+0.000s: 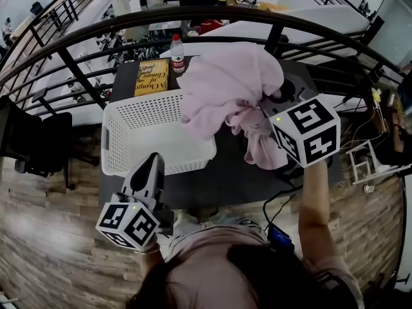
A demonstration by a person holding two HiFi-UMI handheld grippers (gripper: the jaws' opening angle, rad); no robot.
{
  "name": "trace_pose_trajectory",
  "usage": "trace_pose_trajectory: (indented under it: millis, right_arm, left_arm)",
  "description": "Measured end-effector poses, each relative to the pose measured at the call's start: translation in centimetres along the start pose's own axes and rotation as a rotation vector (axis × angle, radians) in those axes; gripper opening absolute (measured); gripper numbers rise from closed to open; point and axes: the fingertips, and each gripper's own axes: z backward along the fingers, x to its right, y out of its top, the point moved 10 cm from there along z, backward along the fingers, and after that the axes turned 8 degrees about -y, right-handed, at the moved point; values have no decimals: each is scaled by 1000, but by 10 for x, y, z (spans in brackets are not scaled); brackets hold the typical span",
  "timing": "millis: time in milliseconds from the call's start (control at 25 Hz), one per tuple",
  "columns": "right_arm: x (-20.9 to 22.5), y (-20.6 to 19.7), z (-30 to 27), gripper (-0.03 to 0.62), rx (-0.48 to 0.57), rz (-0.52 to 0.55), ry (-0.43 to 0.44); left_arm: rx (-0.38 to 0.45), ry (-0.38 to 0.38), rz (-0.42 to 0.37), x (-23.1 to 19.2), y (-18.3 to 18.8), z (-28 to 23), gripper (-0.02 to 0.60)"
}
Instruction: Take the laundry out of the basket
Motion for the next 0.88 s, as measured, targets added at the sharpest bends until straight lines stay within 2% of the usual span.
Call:
trace_pose_trajectory:
  millis: [240,720,880]
  right_arm:
    - [41,-19,22,95,10,-20,7]
    - [54,-35,24,95,46,-71,17]
    - [74,-50,37,95,41,-68,7]
  left_arm:
    - [-9,2,-4,41,-10,-26,-2]
    - [-31,-28,-21,45,-22,-49,-2]
    - [-37,-35,-25,69,-31,-62,-2]
